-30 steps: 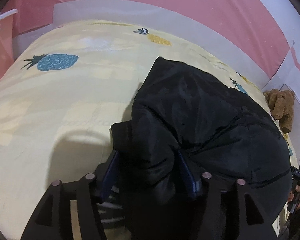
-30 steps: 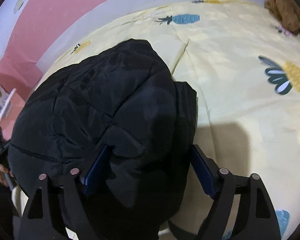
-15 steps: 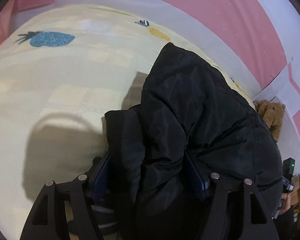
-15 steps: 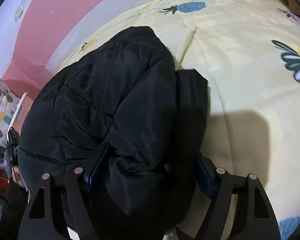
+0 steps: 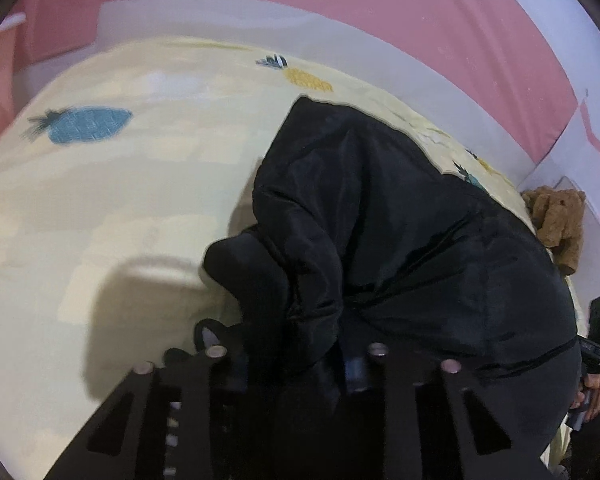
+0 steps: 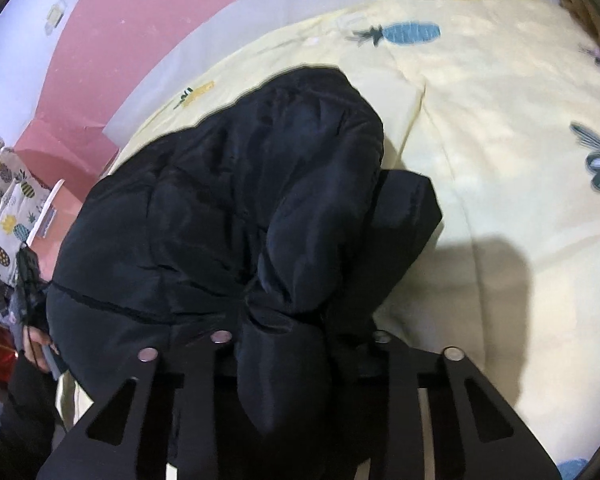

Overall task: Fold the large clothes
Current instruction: 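Lift the held edge and fold it over the bundle with both tools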

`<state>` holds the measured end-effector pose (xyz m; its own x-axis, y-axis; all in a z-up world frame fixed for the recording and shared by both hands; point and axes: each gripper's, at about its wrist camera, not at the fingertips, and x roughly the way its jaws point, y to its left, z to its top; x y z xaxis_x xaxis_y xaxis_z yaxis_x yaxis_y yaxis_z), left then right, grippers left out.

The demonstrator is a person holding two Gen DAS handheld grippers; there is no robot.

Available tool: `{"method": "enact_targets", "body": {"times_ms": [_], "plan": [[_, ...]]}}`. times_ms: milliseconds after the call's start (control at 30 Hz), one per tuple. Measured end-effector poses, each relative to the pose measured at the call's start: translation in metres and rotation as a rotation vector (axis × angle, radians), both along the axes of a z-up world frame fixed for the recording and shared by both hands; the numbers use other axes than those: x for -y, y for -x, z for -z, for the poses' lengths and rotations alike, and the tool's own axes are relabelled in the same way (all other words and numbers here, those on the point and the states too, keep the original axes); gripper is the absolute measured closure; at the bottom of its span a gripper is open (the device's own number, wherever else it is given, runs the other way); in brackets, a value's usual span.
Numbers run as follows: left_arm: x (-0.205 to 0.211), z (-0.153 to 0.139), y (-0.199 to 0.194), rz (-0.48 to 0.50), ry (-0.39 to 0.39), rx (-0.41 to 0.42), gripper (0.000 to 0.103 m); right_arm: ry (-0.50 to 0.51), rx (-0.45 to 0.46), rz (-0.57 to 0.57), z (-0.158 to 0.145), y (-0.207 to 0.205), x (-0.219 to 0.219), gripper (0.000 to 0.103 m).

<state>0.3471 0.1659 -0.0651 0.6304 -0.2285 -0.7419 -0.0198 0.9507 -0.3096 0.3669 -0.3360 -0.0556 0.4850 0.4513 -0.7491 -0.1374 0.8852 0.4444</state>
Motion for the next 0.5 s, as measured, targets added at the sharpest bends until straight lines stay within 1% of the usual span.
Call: {"method": "enact_targets", "body": {"times_ms": [100, 300, 400, 500], "plan": [[0.001, -0.024, 0.012, -0.012, -0.039, 0.038, 0.080, 0.008, 0.040, 0.005, -0.023, 0.010, 0.001, 0.079], [-0.004, -0.081, 0.031, -0.024, -0.051, 0.128, 0.081, -0.001, 0.132, -0.005, -0.073, 0.019, -0.003, 0.079], [-0.015, -0.104, 0.032, -0.038, -0.055, 0.169, 0.081, -0.009, 0.170, -0.013, -0.089, 0.017, -0.011, 0.079], [-0.029, -0.122, 0.027, -0.057, -0.064, 0.199, 0.081, -0.023, 0.195, -0.022, -0.099, 0.006, -0.025, 0.079]]}}
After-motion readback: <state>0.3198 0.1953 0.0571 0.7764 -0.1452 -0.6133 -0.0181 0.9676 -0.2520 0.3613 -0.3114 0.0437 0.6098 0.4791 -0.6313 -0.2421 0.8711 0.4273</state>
